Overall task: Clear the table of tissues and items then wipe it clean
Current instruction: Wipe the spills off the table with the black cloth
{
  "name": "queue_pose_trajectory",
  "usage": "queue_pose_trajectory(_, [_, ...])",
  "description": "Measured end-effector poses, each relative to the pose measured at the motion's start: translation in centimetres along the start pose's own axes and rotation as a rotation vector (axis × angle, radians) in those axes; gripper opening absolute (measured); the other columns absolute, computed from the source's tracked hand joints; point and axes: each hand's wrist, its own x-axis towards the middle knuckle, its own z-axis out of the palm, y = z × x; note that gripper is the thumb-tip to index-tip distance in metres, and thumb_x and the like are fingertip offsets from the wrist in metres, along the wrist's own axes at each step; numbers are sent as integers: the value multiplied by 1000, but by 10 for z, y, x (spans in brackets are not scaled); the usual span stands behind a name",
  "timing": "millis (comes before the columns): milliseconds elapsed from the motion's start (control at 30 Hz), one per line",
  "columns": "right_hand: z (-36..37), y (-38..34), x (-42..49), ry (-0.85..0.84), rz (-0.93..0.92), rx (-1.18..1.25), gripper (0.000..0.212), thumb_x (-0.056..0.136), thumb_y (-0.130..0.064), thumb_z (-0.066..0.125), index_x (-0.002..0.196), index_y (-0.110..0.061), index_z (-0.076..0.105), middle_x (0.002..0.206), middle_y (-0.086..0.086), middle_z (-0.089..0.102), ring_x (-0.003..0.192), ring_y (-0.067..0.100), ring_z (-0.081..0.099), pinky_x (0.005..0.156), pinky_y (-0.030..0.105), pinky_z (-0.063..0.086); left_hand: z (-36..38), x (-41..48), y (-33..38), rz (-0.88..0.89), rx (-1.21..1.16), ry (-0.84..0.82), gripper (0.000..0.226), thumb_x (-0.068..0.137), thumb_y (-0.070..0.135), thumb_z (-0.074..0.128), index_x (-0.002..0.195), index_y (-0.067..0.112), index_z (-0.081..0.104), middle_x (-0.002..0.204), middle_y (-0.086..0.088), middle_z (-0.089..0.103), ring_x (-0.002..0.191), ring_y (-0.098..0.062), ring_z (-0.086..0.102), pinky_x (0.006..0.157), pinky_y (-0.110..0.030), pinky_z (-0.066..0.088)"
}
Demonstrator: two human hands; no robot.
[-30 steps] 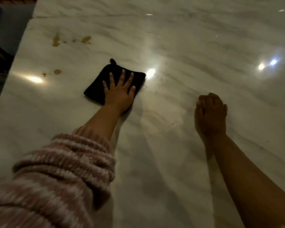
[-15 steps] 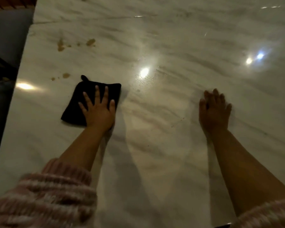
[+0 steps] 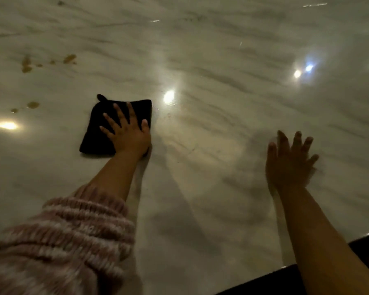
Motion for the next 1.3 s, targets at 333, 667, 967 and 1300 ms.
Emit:
queue_pose_trajectory(333, [1,45,3,170,-41,284,51,96,-44,25,144,-31,32,158,5,12,146,27,-6,114,51,0,39,-33,162,292,23,-65,60,98,46,20,150,26,-3,158,-8,-14,141,-41,-17,110,-59,-10])
queue_pose_trajectory(667, [-5,161,19,99,249,155,47,100,-32,28,147,-29,26,158,8,15,145,29,8,113,56,8,71,-87,268,494,30,-109,59,99,46,18,150,26,-4,157,-9,-13,141,-40,-17,110,-58,-12])
queue_pose_trajectory(967, [-4,163,23,425,298,706,45,95,-25,32,137,-13,44,151,12,30,146,30,7,114,41,4,84,-129,320,883,159,-243,56,99,48,18,149,35,-3,158,-1,-12,143,-34,-16,112,-54,-12])
queue_pose_trajectory(1300, [-21,175,-2,416,282,1058,47,93,-32,30,128,-10,53,138,7,45,139,22,25,116,45,17,61,-172,254,1384,351,-467,52,99,46,23,146,44,-1,156,11,-14,142,-21,-22,111,-45,-17])
